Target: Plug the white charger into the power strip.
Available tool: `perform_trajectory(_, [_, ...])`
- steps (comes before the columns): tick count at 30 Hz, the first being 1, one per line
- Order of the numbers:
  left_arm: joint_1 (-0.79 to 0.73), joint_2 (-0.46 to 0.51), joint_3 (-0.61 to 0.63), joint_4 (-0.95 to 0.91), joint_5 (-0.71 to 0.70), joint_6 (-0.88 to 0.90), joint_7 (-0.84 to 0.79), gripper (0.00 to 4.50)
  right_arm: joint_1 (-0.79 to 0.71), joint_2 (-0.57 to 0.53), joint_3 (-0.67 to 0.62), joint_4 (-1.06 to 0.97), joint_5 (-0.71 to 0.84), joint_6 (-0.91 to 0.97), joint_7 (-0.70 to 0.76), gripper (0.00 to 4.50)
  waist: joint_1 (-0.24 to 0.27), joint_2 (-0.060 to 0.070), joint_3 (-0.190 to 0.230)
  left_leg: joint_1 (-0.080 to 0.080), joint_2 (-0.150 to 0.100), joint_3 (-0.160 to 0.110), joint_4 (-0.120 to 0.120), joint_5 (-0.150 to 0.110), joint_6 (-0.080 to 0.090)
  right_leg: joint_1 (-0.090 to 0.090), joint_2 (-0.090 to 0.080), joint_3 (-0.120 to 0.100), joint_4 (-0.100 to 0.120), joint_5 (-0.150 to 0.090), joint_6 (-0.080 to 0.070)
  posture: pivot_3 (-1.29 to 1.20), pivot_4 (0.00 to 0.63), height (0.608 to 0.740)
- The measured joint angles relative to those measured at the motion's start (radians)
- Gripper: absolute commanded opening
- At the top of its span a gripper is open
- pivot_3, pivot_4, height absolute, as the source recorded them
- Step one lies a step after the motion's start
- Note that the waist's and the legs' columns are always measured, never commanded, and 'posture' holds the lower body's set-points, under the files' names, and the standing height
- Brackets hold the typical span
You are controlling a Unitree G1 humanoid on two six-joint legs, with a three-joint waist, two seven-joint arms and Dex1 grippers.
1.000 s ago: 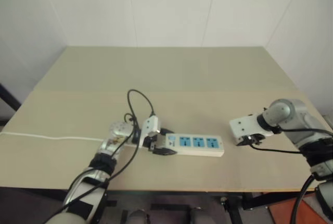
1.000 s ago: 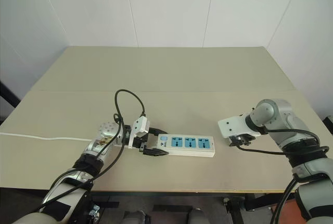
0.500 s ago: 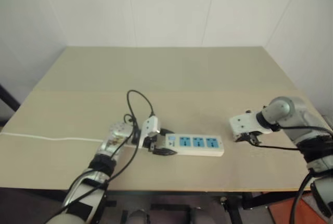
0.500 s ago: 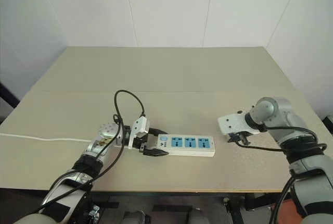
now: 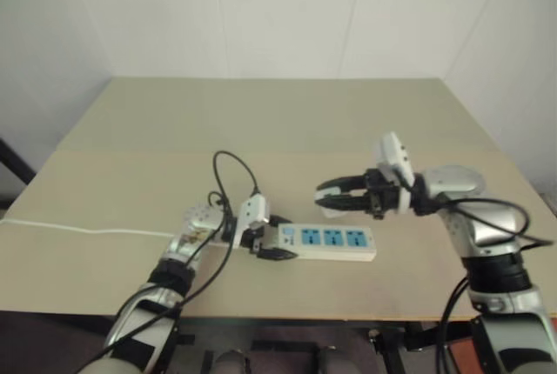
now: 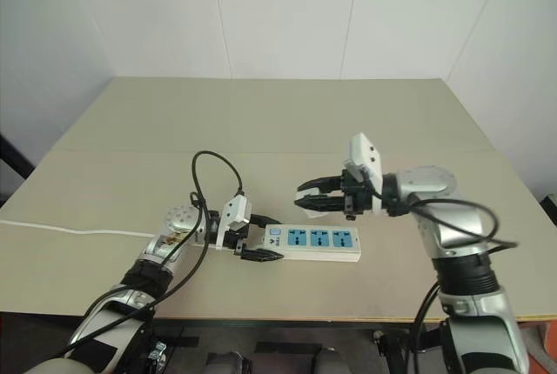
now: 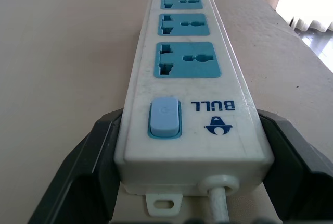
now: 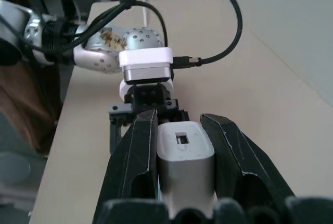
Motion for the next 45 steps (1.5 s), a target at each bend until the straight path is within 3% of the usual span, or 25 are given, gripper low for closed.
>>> perform_trajectory(5, [0.000, 0.004, 0.000, -0.007, 0.000, -0.003, 0.000, 3.28, 0.044, 0.122, 0.013, -0.001, 0.013, -0.027, -0.103, 1.13, -0.002, 0.000, 0.000, -0.001, 0.000, 0.000, 0.000, 0.000, 0.000, 0.000, 0.000, 0.000, 0.001, 0.000, 0.000, 0.00, 0.150, 0.740])
perform_trajectory(12, [0.012, 0.012, -0.001, -0.020, 0.000, -0.003, -0.001, 3.28, 0.086, 0.206, 0.062, 0.082, -0.036, -0.180, -0.145, 1.13, -0.005, 0.000, 0.000, 0.000, 0.000, 0.000, 0.000, 0.000, 0.000, -0.001, 0.000, 0.000, 0.000, 0.000, 0.000, 0.00, 0.150, 0.740])
perform_trajectory(45, [0.025, 0.047, -0.010, -0.052, -0.015, 0.019, 0.004, 3.28, 0.139, 0.199, 0.095, 0.251, -0.080, -0.461, -0.103, 1.13, -0.012, 0.000, -0.001, 0.003, 0.001, 0.001, -0.001, 0.000, 0.000, 0.001, 0.001, 0.000, 0.000, 0.000, 0.000, 0.00, 0.150, 0.740])
